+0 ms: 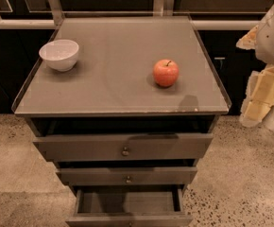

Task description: Close bottom drawer

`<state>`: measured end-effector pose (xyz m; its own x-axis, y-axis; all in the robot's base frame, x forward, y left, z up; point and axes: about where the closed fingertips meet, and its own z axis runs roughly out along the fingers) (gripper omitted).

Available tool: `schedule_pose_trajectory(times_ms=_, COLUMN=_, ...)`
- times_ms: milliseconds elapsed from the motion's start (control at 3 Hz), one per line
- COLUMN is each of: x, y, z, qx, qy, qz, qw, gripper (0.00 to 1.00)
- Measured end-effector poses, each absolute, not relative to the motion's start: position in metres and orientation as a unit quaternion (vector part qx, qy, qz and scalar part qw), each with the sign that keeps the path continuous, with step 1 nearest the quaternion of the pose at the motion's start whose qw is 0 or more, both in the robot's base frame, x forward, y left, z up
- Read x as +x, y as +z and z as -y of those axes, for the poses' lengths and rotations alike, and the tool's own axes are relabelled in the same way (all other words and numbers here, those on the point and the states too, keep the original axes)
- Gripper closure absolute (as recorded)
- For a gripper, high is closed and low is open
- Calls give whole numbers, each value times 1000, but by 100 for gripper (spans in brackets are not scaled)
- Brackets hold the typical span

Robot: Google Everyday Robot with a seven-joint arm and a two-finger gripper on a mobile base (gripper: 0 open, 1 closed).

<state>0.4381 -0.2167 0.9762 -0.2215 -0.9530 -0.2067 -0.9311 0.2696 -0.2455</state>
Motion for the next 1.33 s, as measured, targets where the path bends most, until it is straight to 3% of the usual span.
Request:
schedule_pose_trajectory(times_ms=667, x=432, y=963, z=223, qx=-591, qy=-26, qz=-789, qw=162, gripper=0)
schedule_pose_trajectory(times_ms=1333, x=400, y=867, z=253, qx=-530, qy=39, qz=-835, qw=141, gripper=0)
